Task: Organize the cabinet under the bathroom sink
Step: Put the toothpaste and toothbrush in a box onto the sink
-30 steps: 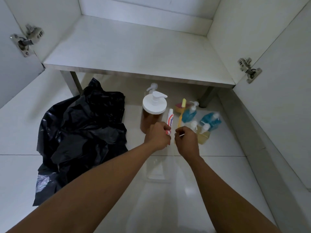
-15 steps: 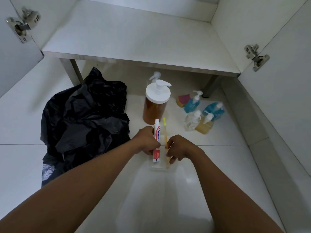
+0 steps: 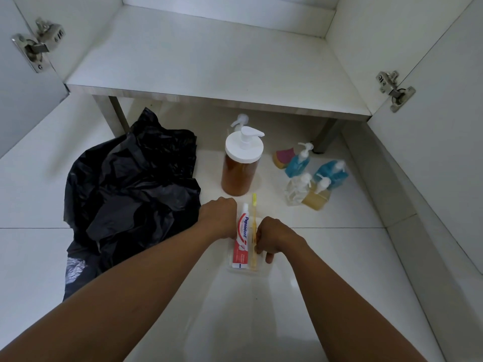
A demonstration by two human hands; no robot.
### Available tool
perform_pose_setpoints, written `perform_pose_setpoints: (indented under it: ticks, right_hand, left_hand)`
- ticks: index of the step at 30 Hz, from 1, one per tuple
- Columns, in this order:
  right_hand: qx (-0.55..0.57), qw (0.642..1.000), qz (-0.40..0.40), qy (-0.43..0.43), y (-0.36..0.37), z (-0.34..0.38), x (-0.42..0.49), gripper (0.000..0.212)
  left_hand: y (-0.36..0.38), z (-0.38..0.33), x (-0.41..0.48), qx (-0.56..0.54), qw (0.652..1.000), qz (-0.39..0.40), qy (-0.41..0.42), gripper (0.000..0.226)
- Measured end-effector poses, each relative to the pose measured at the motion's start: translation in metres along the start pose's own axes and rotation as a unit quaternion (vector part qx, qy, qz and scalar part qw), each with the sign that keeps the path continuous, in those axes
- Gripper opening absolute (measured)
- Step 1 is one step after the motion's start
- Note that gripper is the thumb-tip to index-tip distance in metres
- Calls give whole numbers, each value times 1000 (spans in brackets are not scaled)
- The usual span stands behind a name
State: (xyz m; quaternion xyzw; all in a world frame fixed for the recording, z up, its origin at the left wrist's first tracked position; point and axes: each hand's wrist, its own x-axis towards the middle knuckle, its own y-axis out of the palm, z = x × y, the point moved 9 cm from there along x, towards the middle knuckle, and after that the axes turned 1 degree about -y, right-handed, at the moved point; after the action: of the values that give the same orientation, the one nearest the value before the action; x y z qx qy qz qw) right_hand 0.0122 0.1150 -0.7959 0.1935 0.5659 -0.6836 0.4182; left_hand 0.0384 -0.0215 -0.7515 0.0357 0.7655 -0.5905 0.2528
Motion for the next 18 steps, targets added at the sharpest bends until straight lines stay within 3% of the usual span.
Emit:
perform_pose_setpoints:
  ticks: [4, 7, 9, 12, 15, 18]
  right_hand:
    - [-1, 1000, -4, -7, -2, 4, -2, 38]
    - [12, 1000, -3, -10, -11, 5, -7, 30]
    - [27, 998, -57, 5, -31, -2, -6, 27]
    - [55, 983, -169, 40, -61, -17, -7, 38]
    - [138, 981, -113, 72, -44, -21, -14, 44]
    - [190, 980, -29, 56, -21, -3, -13, 43]
  left_hand:
    - [10, 14, -1, -74, 996, 24, -33, 62]
    - [27, 24, -2, -217, 968, 90, -92, 54]
    - [40, 27, -4, -318, 931, 132, -125, 45]
    - [50, 26, -8, -381, 900, 167, -131, 31]
    - [54, 25, -10, -398, 889, 187, -128, 29]
    - [47, 31, -10, -367, 903, 187, -122, 29]
